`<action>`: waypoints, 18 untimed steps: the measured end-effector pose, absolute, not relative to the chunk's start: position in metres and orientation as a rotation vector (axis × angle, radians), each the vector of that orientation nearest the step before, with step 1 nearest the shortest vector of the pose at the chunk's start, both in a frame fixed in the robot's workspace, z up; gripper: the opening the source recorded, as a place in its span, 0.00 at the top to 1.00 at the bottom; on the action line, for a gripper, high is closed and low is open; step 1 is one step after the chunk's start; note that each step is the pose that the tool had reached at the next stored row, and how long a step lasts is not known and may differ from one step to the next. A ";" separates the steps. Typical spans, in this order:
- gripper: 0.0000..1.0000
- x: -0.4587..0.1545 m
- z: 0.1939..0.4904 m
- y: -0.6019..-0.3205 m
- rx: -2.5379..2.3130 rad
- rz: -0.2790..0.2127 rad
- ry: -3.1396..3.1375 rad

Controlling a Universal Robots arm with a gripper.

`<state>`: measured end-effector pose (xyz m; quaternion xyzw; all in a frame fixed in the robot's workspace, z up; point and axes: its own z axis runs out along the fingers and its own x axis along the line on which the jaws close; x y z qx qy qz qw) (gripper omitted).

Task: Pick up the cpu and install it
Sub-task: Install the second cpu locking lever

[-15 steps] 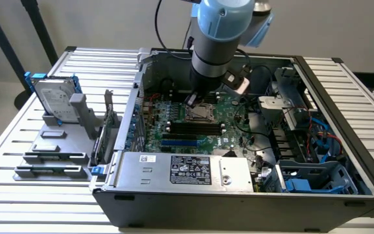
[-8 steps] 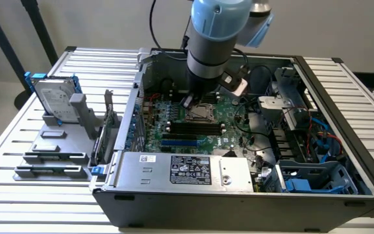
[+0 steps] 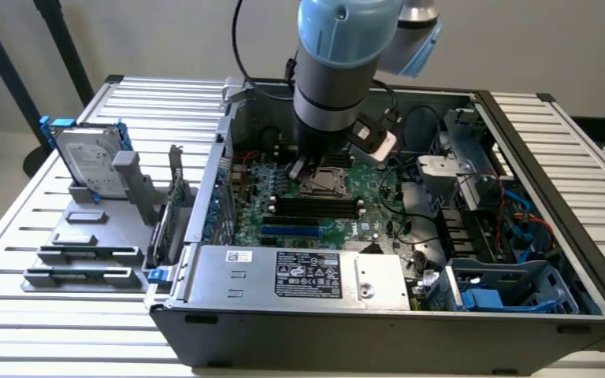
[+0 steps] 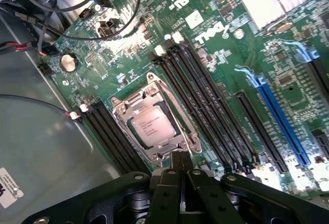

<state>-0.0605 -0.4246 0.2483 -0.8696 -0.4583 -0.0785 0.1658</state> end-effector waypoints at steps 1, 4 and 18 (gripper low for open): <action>0.89 -0.062 0.248 -0.426 -2.476 -0.222 -1.305; 0.89 -0.065 0.248 -0.429 -2.476 -0.214 -1.301; 0.89 -0.070 0.242 -0.431 -2.483 -0.212 -1.286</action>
